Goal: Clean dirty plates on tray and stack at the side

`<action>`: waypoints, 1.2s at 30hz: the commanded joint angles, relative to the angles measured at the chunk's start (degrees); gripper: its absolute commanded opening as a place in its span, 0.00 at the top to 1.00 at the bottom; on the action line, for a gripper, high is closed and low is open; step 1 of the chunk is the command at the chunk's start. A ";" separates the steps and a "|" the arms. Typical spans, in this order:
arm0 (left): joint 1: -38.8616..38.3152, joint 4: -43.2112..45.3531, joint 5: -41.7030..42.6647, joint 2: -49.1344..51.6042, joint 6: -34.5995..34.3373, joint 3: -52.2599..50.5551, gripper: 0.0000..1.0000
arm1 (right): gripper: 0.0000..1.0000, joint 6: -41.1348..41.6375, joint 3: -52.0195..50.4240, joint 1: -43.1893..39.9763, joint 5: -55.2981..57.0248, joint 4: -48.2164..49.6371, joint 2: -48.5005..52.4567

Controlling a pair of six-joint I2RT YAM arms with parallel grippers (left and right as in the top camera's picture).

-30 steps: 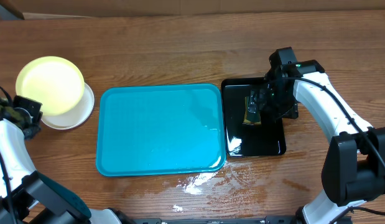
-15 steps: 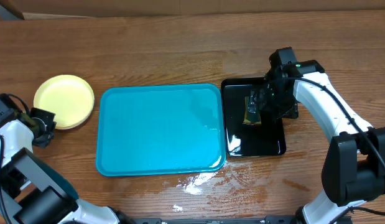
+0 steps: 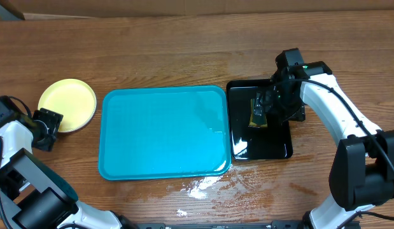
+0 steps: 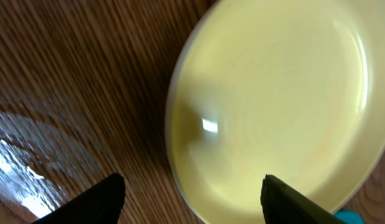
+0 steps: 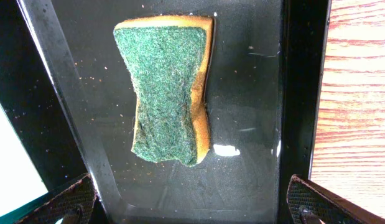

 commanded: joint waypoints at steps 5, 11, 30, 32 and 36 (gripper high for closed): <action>-1.90 -2.58 12.22 -5.62 3.96 7.30 0.25 | 0.00 -0.20 1.36 -0.15 -0.33 0.02 -1.66; -6.21 0.46 13.84 -8.79 5.55 7.32 0.12 | 0.00 -0.20 1.36 -0.15 -0.33 0.02 -1.66; -8.63 0.35 13.84 -8.28 5.55 7.26 0.00 | 0.00 -0.20 0.90 -0.15 -0.33 0.68 -2.32; -8.63 0.35 13.84 -8.28 5.55 7.28 0.00 | 0.00 -0.20 0.57 -0.17 -0.33 1.53 -4.66; -8.63 0.35 13.84 -8.28 5.55 7.28 0.00 | 0.00 -0.42 0.44 -0.17 0.55 2.49 -14.69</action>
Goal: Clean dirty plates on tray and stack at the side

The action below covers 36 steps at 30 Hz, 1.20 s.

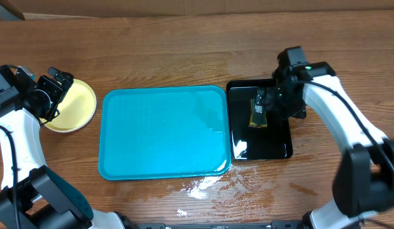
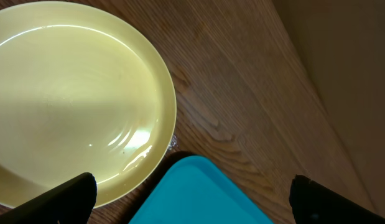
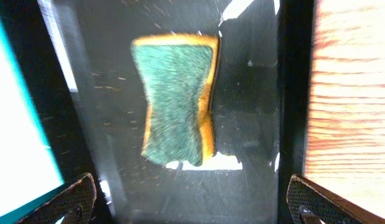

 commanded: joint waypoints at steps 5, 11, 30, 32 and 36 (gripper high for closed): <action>-0.02 0.07 0.83 -0.02 1.27 0.61 0.00 | 0.00 -0.28 0.74 -0.20 9.16 7.50 -27.87; -0.02 0.07 0.83 -0.02 1.27 0.61 0.00 | 0.00 -3.21 -1.53 -1.31 17.20 19.93 -49.57; -0.02 0.07 0.83 -0.02 1.27 0.61 0.00 | 0.00 -2.99 -56.35 -14.43 9.70 62.31 -97.90; -0.02 0.07 0.83 -0.02 1.27 0.59 0.00 | 0.00 -2.67 -60.78 -14.43 8.76 65.66 -99.60; -0.02 0.07 0.83 -0.02 1.27 0.61 0.00 | 0.00 -0.26 -66.47 -14.43 8.66 67.25 -99.93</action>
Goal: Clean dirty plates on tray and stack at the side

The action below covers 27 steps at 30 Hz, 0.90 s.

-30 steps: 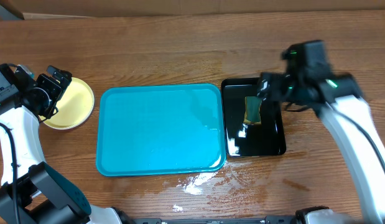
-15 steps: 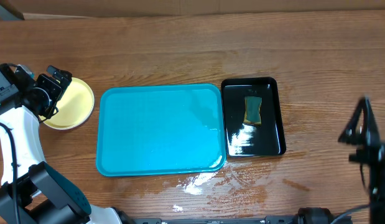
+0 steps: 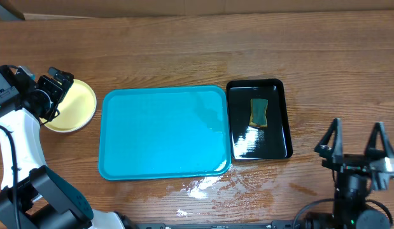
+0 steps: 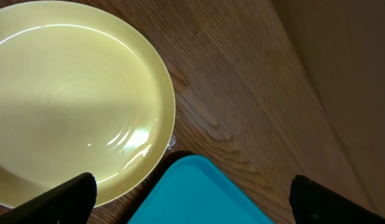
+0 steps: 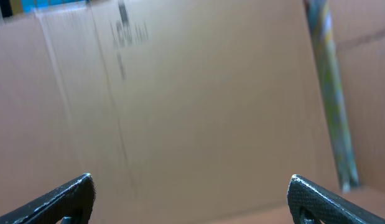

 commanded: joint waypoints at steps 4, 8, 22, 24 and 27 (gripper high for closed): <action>-0.02 0.07 0.61 -0.02 1.27 0.59 0.00 | 0.00 2.58 -9.05 -0.15 -1.60 0.94 -0.79; -0.02 0.07 0.61 -0.02 1.27 0.61 0.00 | 0.00 3.93 -12.04 -0.15 -1.57 0.96 -0.79; -0.02 0.07 0.61 -0.02 1.27 0.61 0.00 | 0.00 3.85 -13.70 -0.11 -1.77 -9.68 -0.79; -0.02 0.07 0.61 -0.02 1.27 0.61 0.00 | 0.00 3.85 -13.70 -0.11 -1.77 -9.70 -0.79; -0.02 0.07 0.61 -0.02 1.27 0.59 0.00 | 0.00 3.85 -13.70 -0.11 -1.77 -9.70 -0.79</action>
